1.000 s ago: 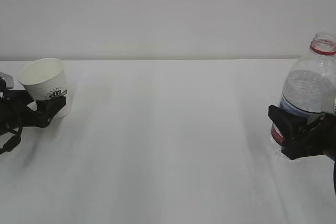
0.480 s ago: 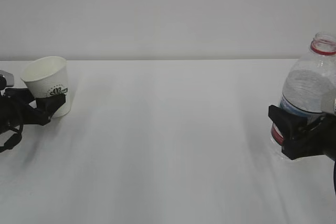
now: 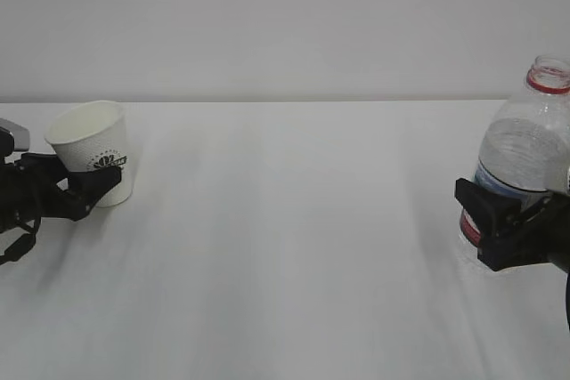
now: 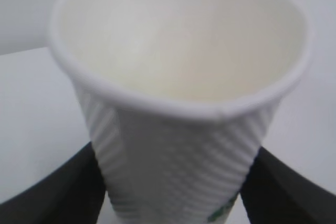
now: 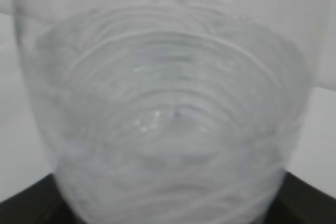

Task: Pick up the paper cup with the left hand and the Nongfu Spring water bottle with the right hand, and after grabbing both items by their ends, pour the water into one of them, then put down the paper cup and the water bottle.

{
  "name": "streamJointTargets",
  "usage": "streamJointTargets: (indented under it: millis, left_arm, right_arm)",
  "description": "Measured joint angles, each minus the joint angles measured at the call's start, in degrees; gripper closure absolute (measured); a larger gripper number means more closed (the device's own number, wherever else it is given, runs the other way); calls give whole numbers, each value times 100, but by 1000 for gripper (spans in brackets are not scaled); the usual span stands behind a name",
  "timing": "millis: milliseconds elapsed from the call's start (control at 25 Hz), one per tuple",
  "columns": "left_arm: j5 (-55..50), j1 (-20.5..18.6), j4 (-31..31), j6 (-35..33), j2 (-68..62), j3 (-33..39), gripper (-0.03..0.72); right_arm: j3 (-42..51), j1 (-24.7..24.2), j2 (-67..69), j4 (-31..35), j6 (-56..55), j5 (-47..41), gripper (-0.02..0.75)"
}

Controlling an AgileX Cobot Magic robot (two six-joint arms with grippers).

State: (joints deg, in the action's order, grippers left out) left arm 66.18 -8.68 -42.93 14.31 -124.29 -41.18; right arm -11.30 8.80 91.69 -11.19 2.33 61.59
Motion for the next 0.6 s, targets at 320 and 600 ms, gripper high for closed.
streamJointTargets:
  millis: [320, 600]
  left_arm:
    - [-10, 0, -64, 41, 555, 529, 141]
    - [-10, 0, -64, 50, 1013, 1047, 141]
  right_arm:
    - [0, 0, 0, -31, 0, 0, 232]
    - [0, 0, 0, -119, 0, 0, 232]
